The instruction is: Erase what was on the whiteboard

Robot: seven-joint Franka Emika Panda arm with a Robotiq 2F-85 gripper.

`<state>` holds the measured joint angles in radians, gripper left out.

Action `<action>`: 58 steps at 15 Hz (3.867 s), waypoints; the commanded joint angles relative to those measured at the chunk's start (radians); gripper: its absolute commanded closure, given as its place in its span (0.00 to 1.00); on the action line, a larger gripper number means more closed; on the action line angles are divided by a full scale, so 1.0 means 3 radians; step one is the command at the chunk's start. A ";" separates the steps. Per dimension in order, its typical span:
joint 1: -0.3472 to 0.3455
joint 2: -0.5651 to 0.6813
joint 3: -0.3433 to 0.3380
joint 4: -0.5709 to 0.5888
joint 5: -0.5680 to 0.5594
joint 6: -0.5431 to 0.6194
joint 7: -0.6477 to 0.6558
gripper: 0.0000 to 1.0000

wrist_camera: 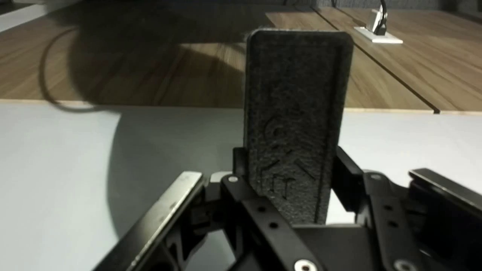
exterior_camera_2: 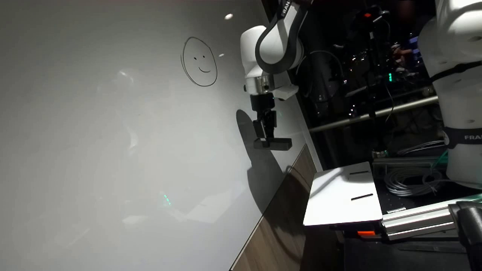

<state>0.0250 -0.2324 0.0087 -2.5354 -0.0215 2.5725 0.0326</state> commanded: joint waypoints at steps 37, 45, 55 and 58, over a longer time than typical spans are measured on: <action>0.0081 -0.1202 0.0326 0.0269 0.0306 0.0399 0.0275 0.70; 0.0010 -0.0866 0.0432 0.0252 0.0213 0.0691 0.0393 0.70; -0.0151 -0.0726 0.0497 0.0333 0.0005 0.0708 0.0518 0.70; -0.0254 -0.0689 0.0513 0.0432 -0.0118 0.0682 0.0591 0.70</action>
<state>0.0065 -0.4921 0.1500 -2.4710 -0.0125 2.7504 0.1817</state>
